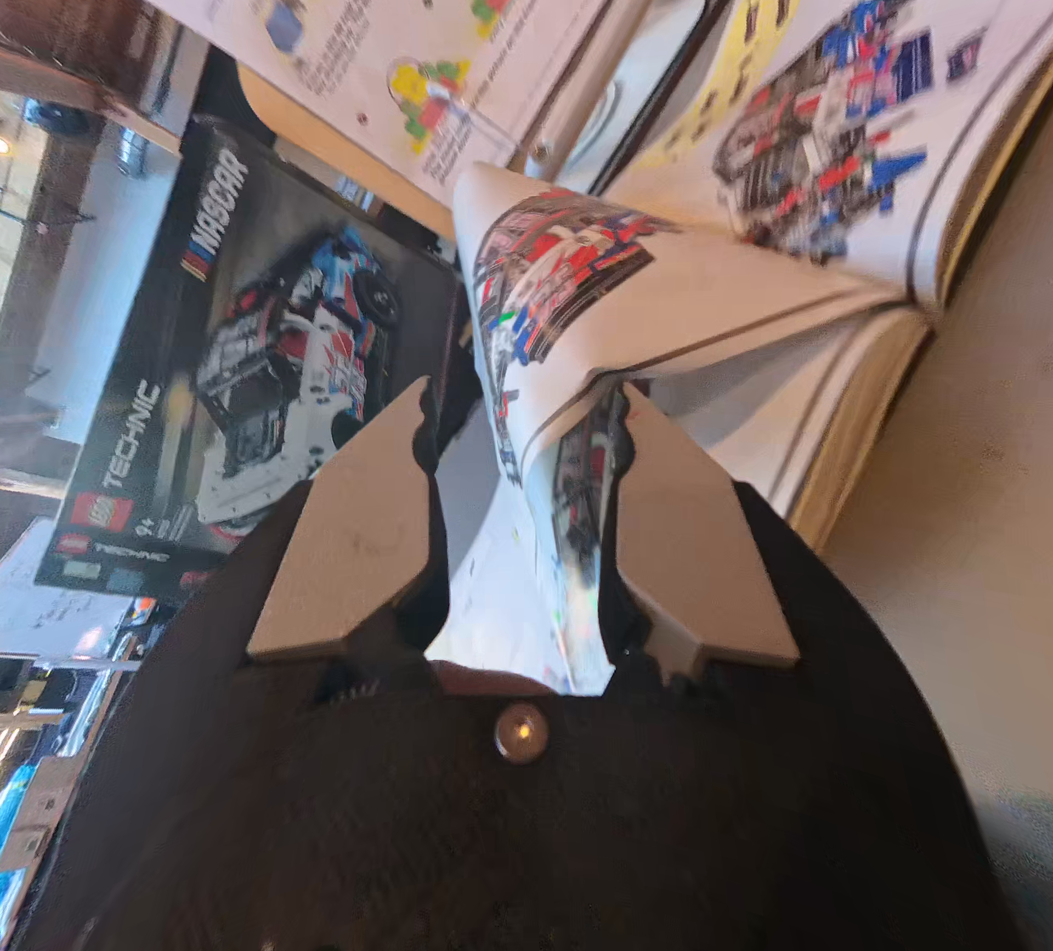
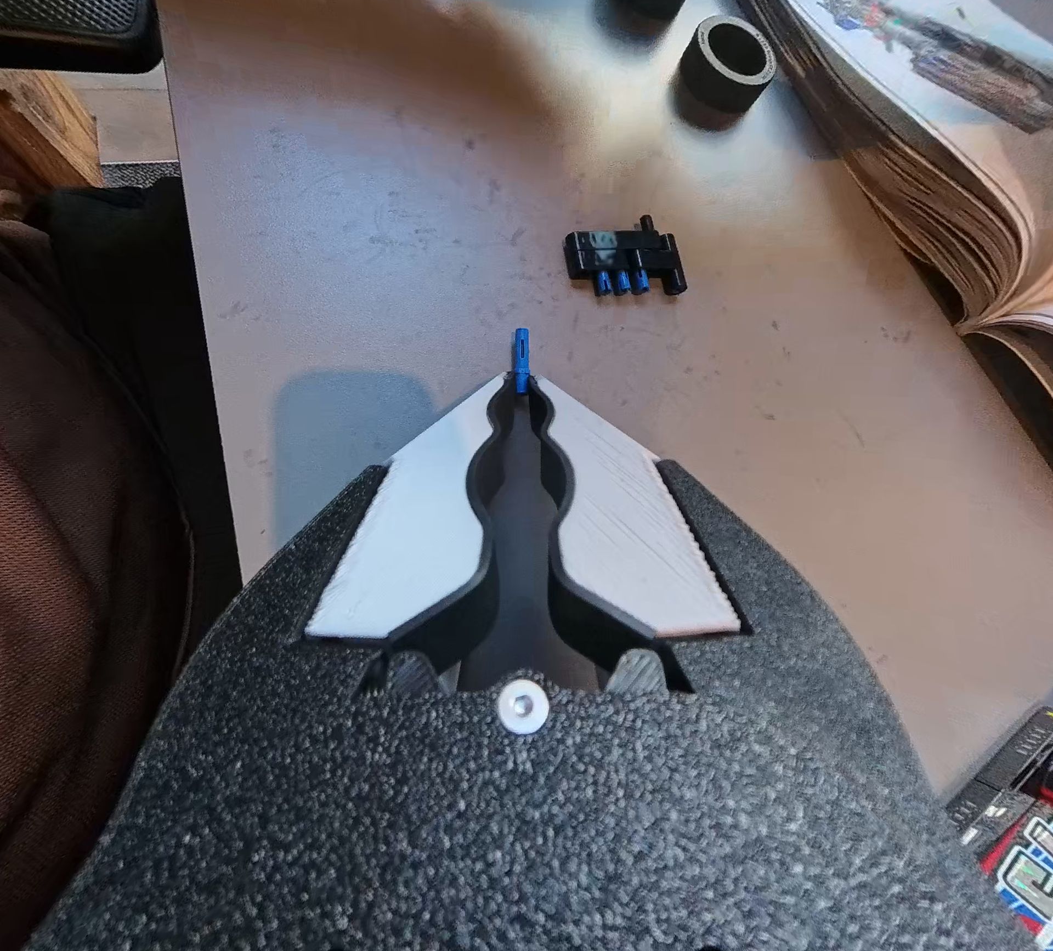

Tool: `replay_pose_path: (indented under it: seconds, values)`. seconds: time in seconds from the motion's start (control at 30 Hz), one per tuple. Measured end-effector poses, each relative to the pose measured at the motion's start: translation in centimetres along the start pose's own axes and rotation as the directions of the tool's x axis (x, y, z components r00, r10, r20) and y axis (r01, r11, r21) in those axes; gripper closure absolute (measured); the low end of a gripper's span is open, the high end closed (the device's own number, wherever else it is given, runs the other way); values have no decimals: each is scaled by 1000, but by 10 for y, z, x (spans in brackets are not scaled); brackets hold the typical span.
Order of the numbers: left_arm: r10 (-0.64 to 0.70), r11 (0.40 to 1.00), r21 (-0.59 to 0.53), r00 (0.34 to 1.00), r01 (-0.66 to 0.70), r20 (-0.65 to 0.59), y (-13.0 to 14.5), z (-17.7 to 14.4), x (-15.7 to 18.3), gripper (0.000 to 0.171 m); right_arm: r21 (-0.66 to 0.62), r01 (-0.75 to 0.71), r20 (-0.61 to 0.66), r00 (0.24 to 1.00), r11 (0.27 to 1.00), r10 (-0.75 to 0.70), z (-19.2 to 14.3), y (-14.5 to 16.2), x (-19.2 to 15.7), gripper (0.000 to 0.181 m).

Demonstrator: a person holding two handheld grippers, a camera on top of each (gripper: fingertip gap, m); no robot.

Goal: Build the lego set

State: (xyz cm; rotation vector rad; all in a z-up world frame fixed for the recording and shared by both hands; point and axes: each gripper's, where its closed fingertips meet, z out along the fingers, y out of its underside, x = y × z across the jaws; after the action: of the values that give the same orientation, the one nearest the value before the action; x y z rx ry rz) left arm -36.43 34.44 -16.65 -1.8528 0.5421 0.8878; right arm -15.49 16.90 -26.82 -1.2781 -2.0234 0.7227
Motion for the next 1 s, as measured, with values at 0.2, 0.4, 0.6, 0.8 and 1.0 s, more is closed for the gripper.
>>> replay_pose_path:
  seconds: [0.2,0.4,0.6,0.8,1.0]
  values:
    - [-137,984,93,983,149,-126,-70,36,10,112,-3,7,-4,1000,1000,-7,0,0,0,176]
    - [-287,921,149,886,360,-363,-122,41,38,105,-4,24,-14,1000,1000,-24,0,1,-1,176]
    - [-539,692,86,591,717,-601,-143,27,21,112,-3,20,-7,1000,1000,-20,-1,1,-1,177]
    - [-582,744,-50,609,667,-539,-94,34,20,115,-4,21,-9,1000,1000,-21,-1,1,-1,177]
    - [-481,838,-143,591,526,-648,-47,-23,59,118,4,26,-15,1000,1000,-26,-1,0,-1,177]
